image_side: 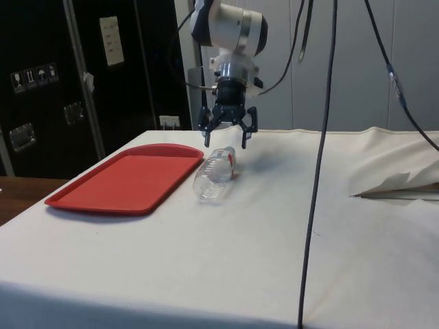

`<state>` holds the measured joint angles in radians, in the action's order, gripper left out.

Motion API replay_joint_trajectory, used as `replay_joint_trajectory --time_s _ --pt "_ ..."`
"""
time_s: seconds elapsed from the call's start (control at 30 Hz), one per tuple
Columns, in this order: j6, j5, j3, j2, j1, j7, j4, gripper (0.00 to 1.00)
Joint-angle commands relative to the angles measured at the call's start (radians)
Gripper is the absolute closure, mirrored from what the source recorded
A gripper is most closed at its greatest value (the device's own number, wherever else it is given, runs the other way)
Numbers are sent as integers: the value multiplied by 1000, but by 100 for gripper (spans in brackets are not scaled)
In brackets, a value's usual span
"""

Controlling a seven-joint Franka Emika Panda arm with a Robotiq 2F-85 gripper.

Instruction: Place the bottle upright on the tray.

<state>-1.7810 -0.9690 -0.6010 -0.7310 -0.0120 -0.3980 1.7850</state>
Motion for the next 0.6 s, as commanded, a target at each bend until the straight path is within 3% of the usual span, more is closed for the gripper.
replay_joint_trajectory --time_s 0.0,0.07,0.1,0.13,0.33,0.37,0.4,0.57 --pt "19 -11 6 -10 11 1 -13 0" --pt "33 -21 1 -20 11 0 -22 0" --pt "33 -21 -8 -22 2 1 -21 0" --pt "45 -29 -3 -28 10 -1 -29 0" --pt "64 -44 -5 -43 10 -2 -38 0" --pt "56 -38 -10 -39 3 0 -30 0" --pt "66 -47 -4 -46 11 -2 -39 0" --pt "85 -69 -3 -64 13 0 -45 0"
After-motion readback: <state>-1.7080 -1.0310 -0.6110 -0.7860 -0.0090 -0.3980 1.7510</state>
